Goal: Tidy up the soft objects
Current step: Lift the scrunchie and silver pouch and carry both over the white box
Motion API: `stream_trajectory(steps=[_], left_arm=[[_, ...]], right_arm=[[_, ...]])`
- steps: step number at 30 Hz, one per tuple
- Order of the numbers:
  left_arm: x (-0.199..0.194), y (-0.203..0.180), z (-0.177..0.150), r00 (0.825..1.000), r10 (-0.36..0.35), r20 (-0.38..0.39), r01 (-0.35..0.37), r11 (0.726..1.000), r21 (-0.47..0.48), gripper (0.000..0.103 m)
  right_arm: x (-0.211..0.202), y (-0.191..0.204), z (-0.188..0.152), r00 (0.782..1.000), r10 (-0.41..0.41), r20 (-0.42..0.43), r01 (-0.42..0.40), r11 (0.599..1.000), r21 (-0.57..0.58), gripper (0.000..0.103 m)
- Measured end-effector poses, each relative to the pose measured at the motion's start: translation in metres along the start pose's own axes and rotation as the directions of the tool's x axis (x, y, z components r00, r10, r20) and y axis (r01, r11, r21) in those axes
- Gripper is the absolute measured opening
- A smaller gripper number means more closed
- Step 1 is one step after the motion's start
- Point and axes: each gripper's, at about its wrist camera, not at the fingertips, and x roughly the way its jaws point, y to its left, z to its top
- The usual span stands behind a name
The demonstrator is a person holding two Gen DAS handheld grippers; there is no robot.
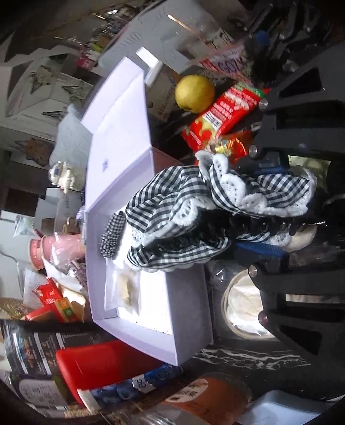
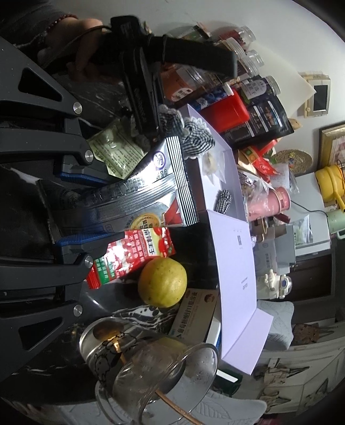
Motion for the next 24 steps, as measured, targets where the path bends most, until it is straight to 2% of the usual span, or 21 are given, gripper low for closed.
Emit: stream_trajectory(steps=[10, 24], left_arm=[[-0.060, -0.001, -0.003, 0.995, 0.000, 0.098, -0.002, 1.000, 0.019, 0.039], [-0.132, 0.004, -0.040, 0.990, 0.009, 0.137, -0.011, 1.000, 0.018, 0.039]], right_arm=[[-0.028, 0.010, -0.008, 0.999, 0.004, 0.044, -0.004, 1.000, 0.014, 0.030], [-0.071, 0.042, -0.028, 0.996, 0.039, 0.084, -0.040, 0.999, 0.003, 0.030]])
